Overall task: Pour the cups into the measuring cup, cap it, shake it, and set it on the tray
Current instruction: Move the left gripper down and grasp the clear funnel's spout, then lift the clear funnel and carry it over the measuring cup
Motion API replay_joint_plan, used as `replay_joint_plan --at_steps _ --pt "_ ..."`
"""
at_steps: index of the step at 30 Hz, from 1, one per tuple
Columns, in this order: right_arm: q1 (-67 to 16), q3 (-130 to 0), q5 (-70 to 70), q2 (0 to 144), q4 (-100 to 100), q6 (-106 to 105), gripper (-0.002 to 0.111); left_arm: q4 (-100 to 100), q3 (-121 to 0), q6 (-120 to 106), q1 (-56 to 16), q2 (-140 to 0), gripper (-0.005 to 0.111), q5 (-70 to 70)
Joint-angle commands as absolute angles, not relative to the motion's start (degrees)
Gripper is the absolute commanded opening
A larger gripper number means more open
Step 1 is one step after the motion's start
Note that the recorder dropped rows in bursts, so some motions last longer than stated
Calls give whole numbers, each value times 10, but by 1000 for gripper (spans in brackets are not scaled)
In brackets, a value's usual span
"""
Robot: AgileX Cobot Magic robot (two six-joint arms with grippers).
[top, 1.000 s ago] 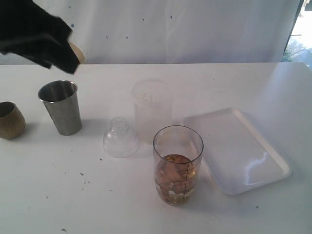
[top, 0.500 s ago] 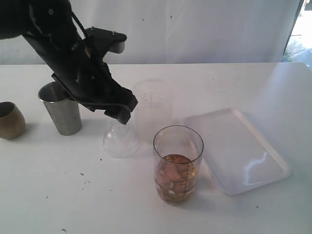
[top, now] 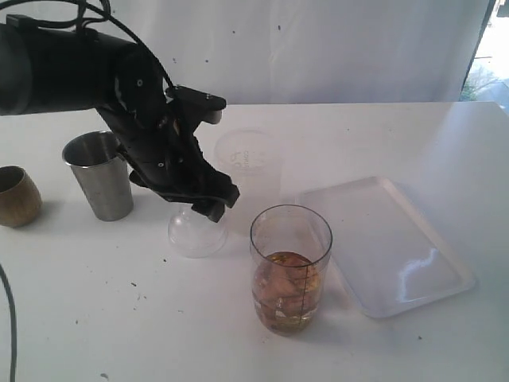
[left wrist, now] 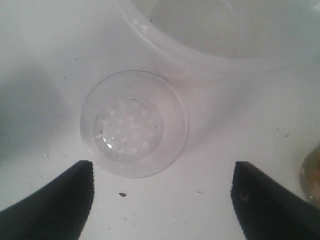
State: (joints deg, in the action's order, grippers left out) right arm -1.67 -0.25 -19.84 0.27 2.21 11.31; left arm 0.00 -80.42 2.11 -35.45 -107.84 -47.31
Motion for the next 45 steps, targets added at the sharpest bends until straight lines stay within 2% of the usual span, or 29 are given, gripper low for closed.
replay_joint_plan --at_steps 1,20,24,27,30,31,38,45 --pt "-12 0 -197 0 19 113 0 43 -804 69 -354 -1097 72 -465" --pt "-12 0 -197 0 19 113 0 26 -804 86 -344 -1134 71 -397" --pt "-12 0 -197 0 19 113 0 26 -804 86 -344 -1134 52 -391" --pt "-12 0 -197 0 19 113 0 26 -804 76 -344 -1134 31 -403" --pt "-12 0 -197 0 19 113 0 26 -804 62 -344 -1134 4 -425" --pt "-12 0 -197 0 19 113 0 31 -804 58 -344 -1134 0 -437" --pt "-12 0 -197 0 19 113 0 78 -804 57 -344 -1115 0 -512" --pt "-12 0 -197 0 19 113 0 77 -804 57 -344 -1031 0 -567"
